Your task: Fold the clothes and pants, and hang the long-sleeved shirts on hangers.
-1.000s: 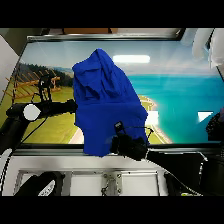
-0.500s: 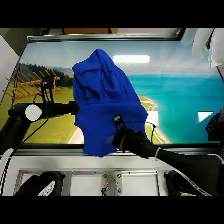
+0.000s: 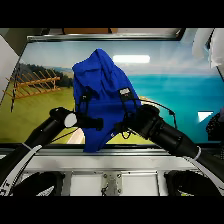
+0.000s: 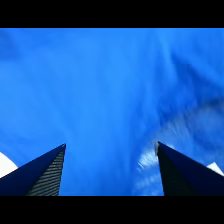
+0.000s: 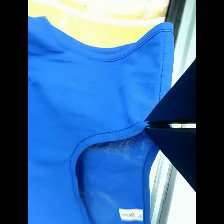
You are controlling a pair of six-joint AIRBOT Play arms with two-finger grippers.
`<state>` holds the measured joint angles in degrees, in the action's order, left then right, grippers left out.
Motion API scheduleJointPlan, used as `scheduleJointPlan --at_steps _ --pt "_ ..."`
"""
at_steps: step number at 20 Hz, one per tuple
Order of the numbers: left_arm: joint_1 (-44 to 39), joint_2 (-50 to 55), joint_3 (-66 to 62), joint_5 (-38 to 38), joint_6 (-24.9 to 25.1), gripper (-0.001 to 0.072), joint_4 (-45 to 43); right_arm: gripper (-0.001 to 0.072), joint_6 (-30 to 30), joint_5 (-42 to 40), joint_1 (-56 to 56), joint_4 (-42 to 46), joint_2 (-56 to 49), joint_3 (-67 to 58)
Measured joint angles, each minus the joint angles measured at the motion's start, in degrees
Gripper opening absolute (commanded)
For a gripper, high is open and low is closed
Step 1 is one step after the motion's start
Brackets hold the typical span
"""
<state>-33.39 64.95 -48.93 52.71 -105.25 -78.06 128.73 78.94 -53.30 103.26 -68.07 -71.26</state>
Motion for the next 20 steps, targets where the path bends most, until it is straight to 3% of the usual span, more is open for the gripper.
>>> scheduleJointPlan --at_steps 11,18,19,20 --pt "-12.9 2.6 0.9 7.2 -7.7 0.0605 -3.2 0.001 -0.9 0.0 0.2 0.0 1.6 -3.4" --pt "-11.7 1.6 9.9 5.7 -13.8 0.0604 -3.6 0.001 -1.1 0.0 0.2 0.2 1.6 -3.5" --pt "-11.1 1.0 10.9 5.1 -14.4 0.0552 -3.6 0.001 -1.1 0.0 0.2 0.2 1.6 -3.5" --pt "-10.3 0.2 11.9 4.5 -15.0 0.0316 -3.6 0.001 -1.1 0.0 0.2 0.2 1.6 -3.5"
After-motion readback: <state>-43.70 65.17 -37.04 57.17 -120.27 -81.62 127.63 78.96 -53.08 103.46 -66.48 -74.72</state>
